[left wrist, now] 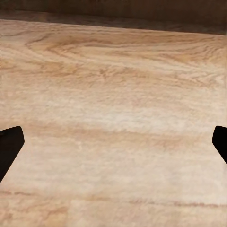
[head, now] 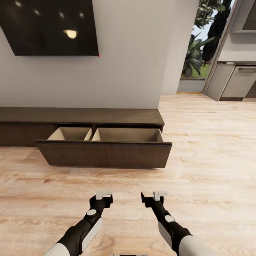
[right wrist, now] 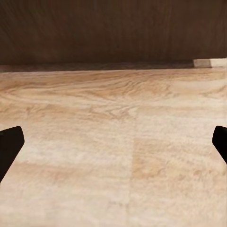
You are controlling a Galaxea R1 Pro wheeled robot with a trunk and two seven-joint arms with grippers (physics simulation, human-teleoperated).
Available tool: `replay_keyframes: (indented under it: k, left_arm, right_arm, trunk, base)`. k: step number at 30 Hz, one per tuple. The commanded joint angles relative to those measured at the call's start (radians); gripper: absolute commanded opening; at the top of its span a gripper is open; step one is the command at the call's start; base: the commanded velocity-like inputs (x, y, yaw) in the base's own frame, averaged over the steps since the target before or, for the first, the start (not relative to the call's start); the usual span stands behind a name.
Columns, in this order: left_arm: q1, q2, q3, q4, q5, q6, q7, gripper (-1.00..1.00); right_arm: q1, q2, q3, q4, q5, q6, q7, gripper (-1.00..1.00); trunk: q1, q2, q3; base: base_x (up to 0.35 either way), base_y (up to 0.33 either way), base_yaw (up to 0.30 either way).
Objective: Place each of the two pumpkins and all three candles from the living room inside a cabinet in the living room (use any cabinet), then make sure every cabinet is closed, and position the cauldron so it is next to a table in the living room.
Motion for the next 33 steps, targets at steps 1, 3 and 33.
replay_keyframes:
  k: [1,3,33]
  left_arm:
    - [-0.001,0.001,-0.004,-0.003,0.006,0.004,0.009,1.0]
    - [-0.001,0.001,-0.003,-0.004,0.006,0.004,0.009,1.0]
    - [-0.001,0.003,0.002,-0.006,0.006,-0.005,0.02,1.0]
  right_arm:
    - [-0.001,0.0,0.004,0.0,-0.01,-0.003,0.003,1.0]
    - [-0.001,0.0,0.003,0.0,-0.011,-0.003,0.002,1.0]
    - [0.008,-0.006,0.001,0.012,-0.013,0.082,-0.128,1.0]
  trunk:
    - [0.0,0.0,-0.001]
    - [0.0,0.0,-0.001]
    - [0.0,0.0,-0.001]
  base:
    - [0.007,0.0,0.0]
    - [0.087,0.0,0.0]
    - [0.145,-0.002,0.0]
